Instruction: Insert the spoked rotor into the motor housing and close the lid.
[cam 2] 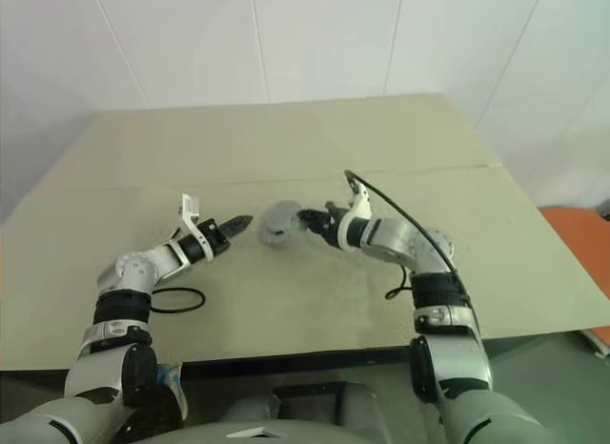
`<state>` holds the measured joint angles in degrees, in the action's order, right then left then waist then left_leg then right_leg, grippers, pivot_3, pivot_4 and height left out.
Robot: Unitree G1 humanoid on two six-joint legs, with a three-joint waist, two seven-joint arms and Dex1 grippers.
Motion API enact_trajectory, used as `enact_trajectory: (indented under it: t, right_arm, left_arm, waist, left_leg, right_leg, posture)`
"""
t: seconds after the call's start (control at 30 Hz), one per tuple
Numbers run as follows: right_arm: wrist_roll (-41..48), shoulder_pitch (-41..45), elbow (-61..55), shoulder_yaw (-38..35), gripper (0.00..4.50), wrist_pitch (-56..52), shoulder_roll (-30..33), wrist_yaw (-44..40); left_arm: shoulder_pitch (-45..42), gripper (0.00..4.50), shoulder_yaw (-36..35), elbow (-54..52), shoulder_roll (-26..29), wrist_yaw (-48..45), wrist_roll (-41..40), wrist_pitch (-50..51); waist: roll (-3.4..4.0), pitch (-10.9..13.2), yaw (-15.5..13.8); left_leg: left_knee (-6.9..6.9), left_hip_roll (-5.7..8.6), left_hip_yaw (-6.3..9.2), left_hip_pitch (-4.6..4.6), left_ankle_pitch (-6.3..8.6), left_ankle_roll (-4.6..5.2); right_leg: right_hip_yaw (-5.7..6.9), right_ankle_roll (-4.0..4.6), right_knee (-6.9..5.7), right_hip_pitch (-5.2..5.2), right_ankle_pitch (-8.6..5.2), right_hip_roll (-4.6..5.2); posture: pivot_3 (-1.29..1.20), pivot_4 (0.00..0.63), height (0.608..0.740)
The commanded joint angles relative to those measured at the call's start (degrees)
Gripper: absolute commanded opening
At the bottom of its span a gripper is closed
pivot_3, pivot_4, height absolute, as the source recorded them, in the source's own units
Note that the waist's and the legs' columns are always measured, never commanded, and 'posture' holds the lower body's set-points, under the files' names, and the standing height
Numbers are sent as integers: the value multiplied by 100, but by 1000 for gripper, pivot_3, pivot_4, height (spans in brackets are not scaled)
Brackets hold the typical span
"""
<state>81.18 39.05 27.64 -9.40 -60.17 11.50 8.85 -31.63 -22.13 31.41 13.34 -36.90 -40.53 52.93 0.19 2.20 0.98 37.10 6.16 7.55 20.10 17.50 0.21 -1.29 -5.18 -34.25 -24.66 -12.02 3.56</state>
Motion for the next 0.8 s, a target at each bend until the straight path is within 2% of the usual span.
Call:
enact_trajectory:
  t: [0.03,0.27,0.37,0.4,0.5,0.6,0.8]
  right_arm:
    - [-208,569,132,-383,1267,370,-298,-519]
    - [-852,1018,484,-665,1267,641,-734,-996]
    - [-1083,1018,472,-678,1267,547,-777,-1136]
    - [-1158,1011,487,-687,1267,530,-795,-1172]
    - [-1322,1001,494,-769,1267,499,-841,-1262]
    - [-1447,1015,468,-835,1267,455,-903,-1316]
    - [-1764,1038,522,-898,1267,403,-988,-1448]
  left_arm:
    - [-159,910,-549,-74,-47,254,-546,228]
    - [-389,3305,-1411,248,-185,842,-1261,391]
    - [-476,4275,-1627,246,-227,937,-1548,525]
    - [-493,4466,-1665,239,-246,961,-1634,588]
    - [-531,4466,-1731,202,-352,1081,-1867,739]
    - [-540,4466,-1701,273,-382,1209,-1894,800]
    - [-482,4466,-1546,350,-359,1319,-1831,1107]
  waist:
    - [0,0,0]
    - [-2,-1,-23]
    - [-5,-3,-26]
    - [-5,-3,-24]
    - [-5,-3,-11]
    - [-5,-3,1]
    - [-6,-4,13]
  left_leg:
    - [0,-2,0,0,-2,-3]
    - [7,0,1,1,-10,-17]
    - [8,2,2,5,-11,-18]
    - [8,3,2,6,-11,-18]
    - [8,3,2,11,-12,-20]
    - [7,2,2,14,-28,-49]
    - [7,2,2,12,-26,-45]
  right_leg:
    - [0,3,0,-1,4,-1]
    - [0,5,-7,-2,17,-3]
    - [1,5,-6,-3,18,-1]
    - [1,5,-6,-4,18,0]
    - [-1,6,-7,-10,18,0]
    - [-1,9,-10,-15,20,0]
    - [-2,15,-23,-20,25,-2]
  posture:
    - [0,0,740]
    - [0,0,740]
    - [0,0,740]
    - [0,0,740]
    - [0,0,740]
    - [0,0,740]
    - [0,0,740]
